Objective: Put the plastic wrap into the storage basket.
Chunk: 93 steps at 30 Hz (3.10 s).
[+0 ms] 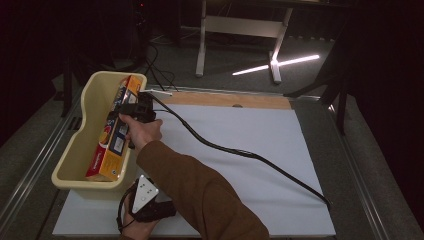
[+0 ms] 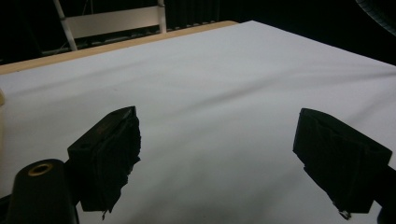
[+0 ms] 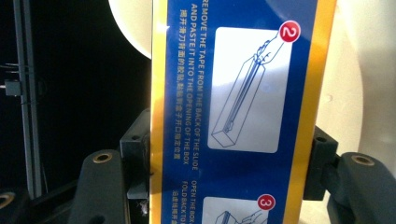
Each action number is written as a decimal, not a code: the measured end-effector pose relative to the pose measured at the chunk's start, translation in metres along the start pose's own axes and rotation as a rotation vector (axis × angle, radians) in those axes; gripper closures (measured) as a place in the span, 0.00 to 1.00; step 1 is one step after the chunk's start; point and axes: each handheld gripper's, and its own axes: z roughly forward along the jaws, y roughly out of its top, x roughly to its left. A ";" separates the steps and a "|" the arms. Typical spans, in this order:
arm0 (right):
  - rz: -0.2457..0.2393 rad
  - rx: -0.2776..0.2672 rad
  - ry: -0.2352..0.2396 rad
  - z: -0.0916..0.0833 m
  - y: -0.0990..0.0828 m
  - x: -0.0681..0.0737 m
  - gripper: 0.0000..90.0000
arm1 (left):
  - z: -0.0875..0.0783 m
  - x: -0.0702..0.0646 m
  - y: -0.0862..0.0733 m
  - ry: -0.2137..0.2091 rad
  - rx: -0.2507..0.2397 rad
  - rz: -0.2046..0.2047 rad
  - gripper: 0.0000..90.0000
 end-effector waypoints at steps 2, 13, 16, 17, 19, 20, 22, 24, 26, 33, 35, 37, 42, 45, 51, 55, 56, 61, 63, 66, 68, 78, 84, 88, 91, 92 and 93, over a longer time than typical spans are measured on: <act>0.001 0.000 -0.004 0.000 0.000 0.000 0.41 | 0.000 0.001 0.000 -0.002 0.000 -0.003 0.16; 0.008 0.015 -0.008 0.000 0.003 0.000 0.40 | 0.000 0.000 0.000 -0.001 0.005 -0.001 0.17; 0.003 0.003 -0.017 -0.002 0.003 -0.001 0.37 | 0.000 0.001 0.000 -0.001 0.005 -0.002 0.17; -0.002 0.005 -0.027 -0.003 0.004 -0.001 0.36 | 0.000 0.000 0.000 0.000 0.004 -0.003 0.17; -0.001 0.017 -0.030 -0.003 0.005 -0.002 0.39 | 0.000 0.000 0.000 -0.001 0.004 -0.003 0.17; -0.012 -0.002 0.019 -0.009 0.007 0.000 0.42 | 0.001 0.000 0.000 -0.001 0.005 -0.002 0.17; -0.018 -0.006 0.020 -0.012 0.007 0.004 0.43 | 0.001 0.000 0.000 -0.001 0.005 -0.001 0.17; -0.037 0.002 0.033 -0.019 0.007 0.011 0.43 | 0.001 0.000 0.000 -0.001 0.008 0.003 0.17; -0.047 -0.001 0.029 -0.022 0.007 0.011 0.44 | 0.001 -0.001 0.000 0.001 0.010 0.006 0.17; -0.119 0.029 0.000 -0.030 0.006 0.011 0.45 | 0.002 -0.001 -0.001 0.004 0.011 0.006 0.17; -0.135 0.034 0.003 -0.032 0.006 0.012 0.45 | 0.002 -0.001 -0.001 0.004 0.012 0.007 0.17; -0.158 0.036 -0.002 -0.033 0.005 0.013 0.45 | 0.001 -0.001 -0.001 0.005 0.011 0.008 0.17; -0.259 0.057 -0.026 -0.038 0.003 0.014 0.45 | 0.002 -0.001 -0.001 0.003 0.011 0.010 0.17; -0.296 0.052 -0.045 -0.040 0.002 0.015 0.46 | 0.002 -0.002 -0.001 0.003 0.012 0.012 0.17; -0.457 0.020 -0.128 -0.048 -0.002 0.016 0.44 | 0.002 -0.002 -0.001 0.003 0.015 0.015 0.17; -0.566 -0.002 -0.173 -0.052 -0.005 0.014 0.44 | 0.002 -0.003 -0.001 0.004 0.017 0.021 0.17; -0.593 -0.005 -0.186 -0.053 -0.006 0.013 0.44 | 0.003 -0.003 -0.001 0.004 0.017 0.022 0.17; -0.730 -0.020 -0.252 -0.057 -0.013 0.011 0.42 | 0.003 -0.004 -0.001 0.003 0.019 0.022 0.17; -0.767 -0.038 -0.251 -0.060 -0.015 0.010 0.40 | 0.004 -0.004 -0.001 0.004 0.019 0.023 0.17; -0.842 -0.056 -0.273 -0.064 -0.017 0.006 0.38 | 0.004 -0.004 -0.001 0.003 0.020 0.024 0.17; -0.887 -0.064 -0.303 -0.067 -0.019 0.004 0.36 | 0.004 -0.004 -0.001 0.003 0.019 0.024 0.17; -0.974 -0.092 -0.395 -0.084 -0.022 -0.015 0.35 | 0.005 -0.005 -0.001 0.003 0.021 0.029 0.17; -0.975 -0.113 -0.407 -0.103 -0.021 -0.026 0.36 | 0.005 -0.005 -0.001 0.004 0.024 0.027 0.16; -0.972 -0.154 -0.426 -0.114 -0.021 -0.032 0.38 | 0.006 -0.006 -0.001 0.001 0.031 0.032 0.16; -0.973 -0.183 -0.442 -0.128 -0.021 -0.039 0.38 | 0.006 -0.005 -0.001 0.001 0.031 0.032 0.16; -0.974 -0.187 -0.450 -0.132 -0.021 -0.041 0.38 | 0.006 -0.005 -0.001 0.002 0.031 0.031 0.16; -0.975 -0.193 -0.452 -0.135 -0.021 -0.043 0.38 | 0.006 -0.005 -0.001 0.002 0.030 0.030 0.16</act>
